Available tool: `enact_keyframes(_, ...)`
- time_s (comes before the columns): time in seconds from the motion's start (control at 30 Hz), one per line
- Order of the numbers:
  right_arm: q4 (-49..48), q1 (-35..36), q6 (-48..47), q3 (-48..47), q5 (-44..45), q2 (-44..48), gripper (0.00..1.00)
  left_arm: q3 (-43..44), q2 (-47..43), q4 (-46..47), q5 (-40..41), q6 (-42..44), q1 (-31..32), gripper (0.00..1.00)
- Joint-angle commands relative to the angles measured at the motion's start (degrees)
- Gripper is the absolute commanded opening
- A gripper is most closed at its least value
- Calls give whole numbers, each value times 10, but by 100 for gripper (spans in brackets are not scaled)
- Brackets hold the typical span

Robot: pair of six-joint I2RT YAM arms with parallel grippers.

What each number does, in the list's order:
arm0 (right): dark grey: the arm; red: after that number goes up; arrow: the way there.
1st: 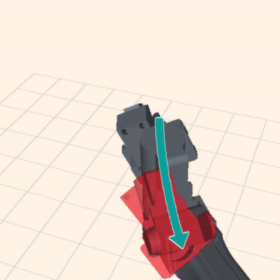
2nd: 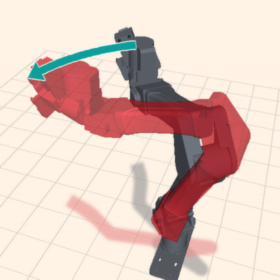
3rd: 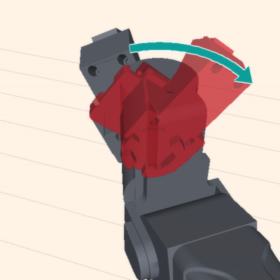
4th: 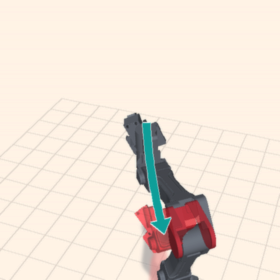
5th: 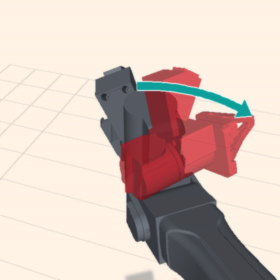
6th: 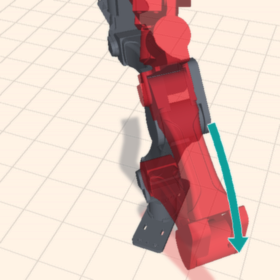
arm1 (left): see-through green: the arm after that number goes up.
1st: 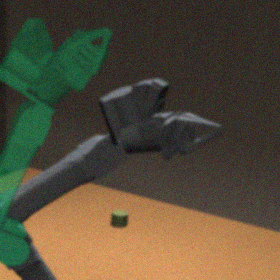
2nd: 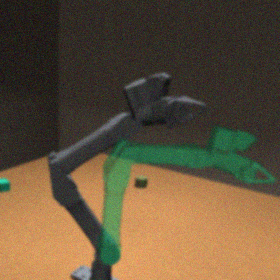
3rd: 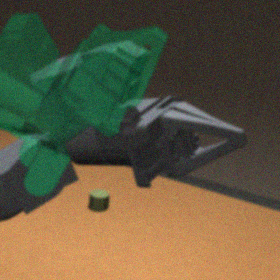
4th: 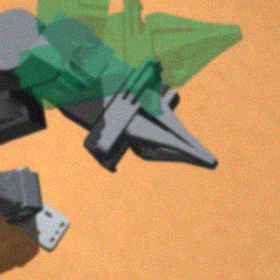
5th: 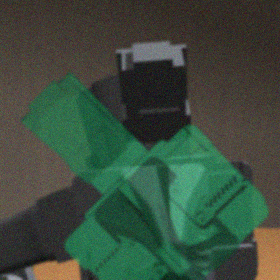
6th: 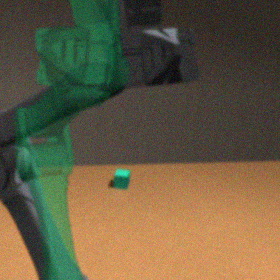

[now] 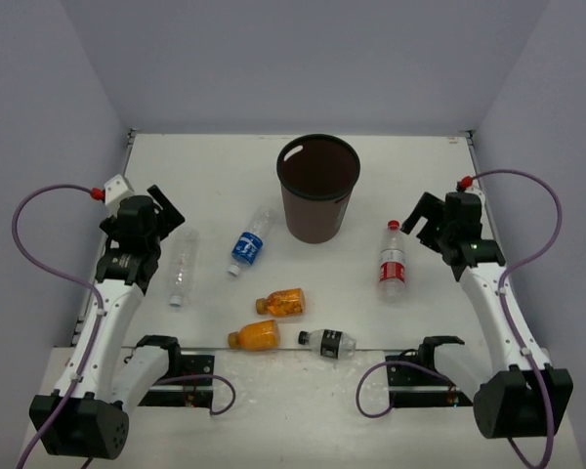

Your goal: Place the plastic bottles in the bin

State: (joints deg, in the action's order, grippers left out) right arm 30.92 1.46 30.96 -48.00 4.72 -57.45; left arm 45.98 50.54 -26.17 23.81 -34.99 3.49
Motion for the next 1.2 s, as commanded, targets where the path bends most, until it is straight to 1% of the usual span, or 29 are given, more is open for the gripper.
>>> enact_keyframes(0.0, -66, -2, 6, 19, -40, -66, 99, -15, -7, 19, 25, -16, -4, 100)
enact_keyframes(0.2, -118, -2, 12, 43, -86, -148, 99, -25, -14, 24, 37, -24, -4, 100)
enact_keyframes(0.27, -144, -1, 14, 54, -121, -180, 99, -29, -13, 23, 43, -28, -4, 100)
enact_keyframes(0.33, -164, 1, 20, 66, -138, -203, 99, -33, -11, 23, 48, -31, -4, 100)
enact_keyframes(0.37, -168, 2, 26, 69, -130, -212, 98, -34, -10, 23, 50, -32, -4, 100)
enact_keyframes(0.4, -167, 2, 31, 62, -118, -226, 88, -35, -7, 24, 50, -32, -5, 100)
enact_keyframes(0.53, -157, 2, 46, 58, -97, -235, 71, -39, 7, 24, 47, -30, -4, 100)
enact_keyframes(0.6, -153, 2, 50, 61, -83, -228, 56, -43, 17, 28, 43, -30, -4, 100)
enact_keyframes(0.7, -143, 2, 51, 62, -58, -220, 36, -48, 26, 33, 39, -31, -4, 100)
enact_keyframes(0.73, -138, 2, 50, 61, -55, -214, 31, -50, 28, 34, 37, -30, -4, 100)
enact_keyframes(0.77, -130, 2, 44, 57, -53, -202, 23, -51, 32, 37, 30, -28, -4, 100)
enact_keyframes(0.8, -122, 2, 38, 49, -52, -185, 17, -52, 35, 41, 25, -24, -4, 100)
enact_keyframes(0.87, -104, 3, 30, 23, -50, -149, 14, -57, 38, 57, 17, -13, -5, 100)
enact_keyframes(0.93, -91, 4, 11, -20, -54, -105, 14, -62, 47, 70, 1, -1, -4, 100)
enact_keyframes(1.0, -95, 10, 6, -93, -74, -57, 15, -64, 57, 80, -14, 21, -4, 100)
enact_keyframes(1.03, -102, 18, 3, -122, -85, -51, 16, -65, 62, 86, -22, 31, -4, 100)
enact_keyframes(1.07, -116, 34, -5, -159, -99, -28, 16, -70, 68, 94, -28, 39, -4, 100)
enact_keyframes(1.1, -119, 55, -15, -167, -97, -23, 17, -70, 72, 98, -31, 41, -4, 100)
enact_keyframes(1.17, -184, 143, -91, -262, -59, -23, 20, -76, 84, 122, -40, 66, -4, 100)
